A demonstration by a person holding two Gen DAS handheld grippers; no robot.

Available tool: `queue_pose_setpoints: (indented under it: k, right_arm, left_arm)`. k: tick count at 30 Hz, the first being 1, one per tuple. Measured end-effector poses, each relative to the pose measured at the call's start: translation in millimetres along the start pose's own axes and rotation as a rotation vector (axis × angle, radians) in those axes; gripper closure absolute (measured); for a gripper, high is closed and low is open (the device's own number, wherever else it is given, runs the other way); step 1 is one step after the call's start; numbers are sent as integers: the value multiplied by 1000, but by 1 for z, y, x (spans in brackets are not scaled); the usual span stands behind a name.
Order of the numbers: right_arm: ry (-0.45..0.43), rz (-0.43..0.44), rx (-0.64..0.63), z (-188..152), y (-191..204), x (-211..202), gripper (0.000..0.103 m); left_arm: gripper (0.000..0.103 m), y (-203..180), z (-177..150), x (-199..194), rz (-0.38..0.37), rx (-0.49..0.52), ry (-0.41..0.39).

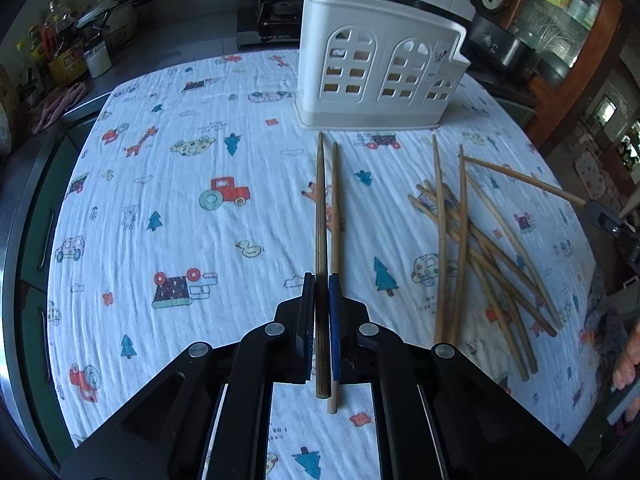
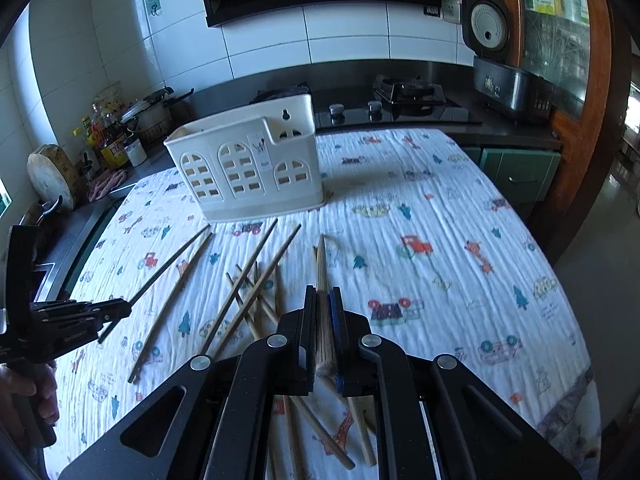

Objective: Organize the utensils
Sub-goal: 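Lift the held chopsticks with the left tool while the right tool lifts its chopstick toward the holder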

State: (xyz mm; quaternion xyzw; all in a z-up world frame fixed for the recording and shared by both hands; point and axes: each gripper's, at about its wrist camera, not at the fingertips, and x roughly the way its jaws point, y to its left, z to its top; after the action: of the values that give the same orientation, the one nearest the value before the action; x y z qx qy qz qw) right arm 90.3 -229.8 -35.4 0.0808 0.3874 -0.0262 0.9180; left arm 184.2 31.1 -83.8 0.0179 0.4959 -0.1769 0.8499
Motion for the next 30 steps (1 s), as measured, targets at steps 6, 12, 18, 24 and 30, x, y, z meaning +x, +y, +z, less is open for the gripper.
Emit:
queue_pose_setpoints:
  k: [6,12,18,24,30]
  right_arm:
    - [-41,14,-36,23,3,-7,96]
    - [-45,56,-69,50,5,-10,96]
    - [-26,102,-117,80,7,-15,96]
    - [-11,152,-140,124,0,-31,96]
    - [7,172,-189,173,1,-47,96]
  left_arm:
    - [98,-10,12,-35,-19,29,-101]
    - [98,-13,28,-55,-45,43,-154]
    - [98,-22,45,-67,-38,89,-182]
    - [98,-29,72,-82,-37,133,-204]
    - [98,-39,103,-108,-52,184,-242]
